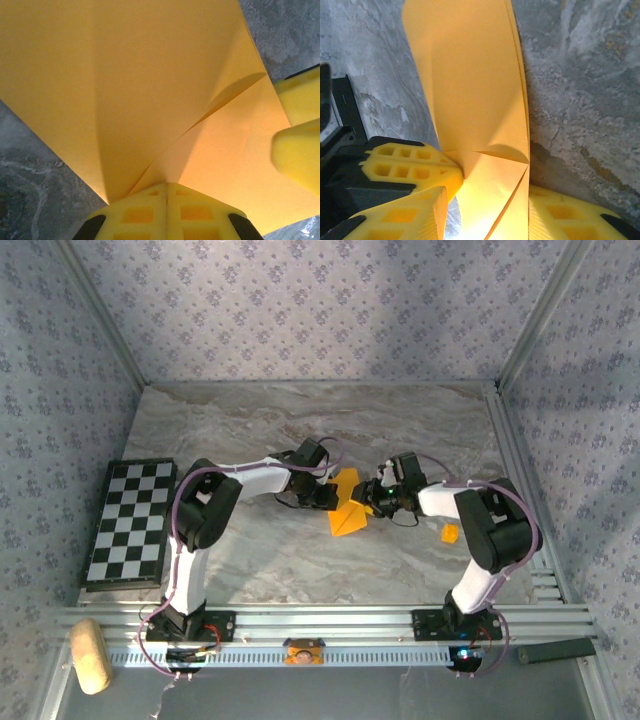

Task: Fold a paper plane with a square sheet of paper (pick it up from the middle)
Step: Turn over the paper at the center of the table.

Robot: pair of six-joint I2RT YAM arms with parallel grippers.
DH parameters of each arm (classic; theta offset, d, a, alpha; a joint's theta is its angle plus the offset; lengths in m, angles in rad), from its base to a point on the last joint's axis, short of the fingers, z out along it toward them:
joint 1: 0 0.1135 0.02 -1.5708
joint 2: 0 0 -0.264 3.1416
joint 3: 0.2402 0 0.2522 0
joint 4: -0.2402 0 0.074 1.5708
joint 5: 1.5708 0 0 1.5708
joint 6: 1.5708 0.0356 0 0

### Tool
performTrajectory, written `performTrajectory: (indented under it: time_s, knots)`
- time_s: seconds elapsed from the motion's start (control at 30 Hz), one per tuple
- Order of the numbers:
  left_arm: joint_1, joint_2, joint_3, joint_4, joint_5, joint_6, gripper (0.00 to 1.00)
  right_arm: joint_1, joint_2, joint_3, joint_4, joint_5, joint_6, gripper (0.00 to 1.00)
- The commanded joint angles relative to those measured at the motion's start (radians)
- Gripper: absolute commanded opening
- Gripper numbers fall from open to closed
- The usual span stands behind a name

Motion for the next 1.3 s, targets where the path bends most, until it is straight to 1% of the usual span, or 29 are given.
performTrajectory:
  time_s: [0.0, 0.4, 0.53, 0.67, 0.77, 0.87, 1.0, 1.07, 1.17, 1.27]
  knots:
    - [-0.013, 0.004, -0.030, -0.044, -0.014, 0.022, 0.04, -0.008, 0.020, 0.009, 0.024, -0.042, -0.026, 0.41]
    - [-0.010, 0.002, -0.037, -0.036, -0.010, 0.019, 0.04, -0.023, 0.051, -0.014, 0.086, -0.016, 0.000, 0.27]
    - [-0.011, 0.001, -0.038, -0.029, -0.009, 0.014, 0.05, -0.024, 0.061, -0.011, 0.097, -0.020, 0.005, 0.18]
    - [-0.011, 0.000, -0.039, -0.025, -0.008, 0.014, 0.07, -0.025, 0.068, -0.015, 0.100, -0.020, 0.005, 0.14]
    - [-0.011, -0.002, -0.036, -0.028, -0.005, 0.016, 0.07, -0.027, 0.067, -0.027, 0.123, -0.023, 0.015, 0.09]
    - [-0.011, -0.024, -0.047, -0.011, -0.010, 0.009, 0.14, -0.027, 0.058, -0.028, 0.115, -0.026, 0.006, 0.04]
    - [-0.011, -0.072, -0.057, 0.020, -0.036, -0.018, 0.26, -0.034, 0.025, -0.033, 0.098, -0.021, -0.005, 0.03]
    - [-0.011, -0.099, -0.069, 0.040, -0.089, -0.036, 0.30, -0.040, -0.003, -0.040, 0.083, -0.012, -0.011, 0.03]
    - [-0.012, -0.183, -0.132, 0.104, -0.185, -0.070, 0.36, -0.048, -0.065, -0.040, 0.008, 0.006, -0.052, 0.03]
    - [-0.012, -0.282, -0.203, 0.157, -0.294, -0.092, 0.42, -0.047, -0.152, -0.021, -0.149, 0.074, -0.136, 0.03]
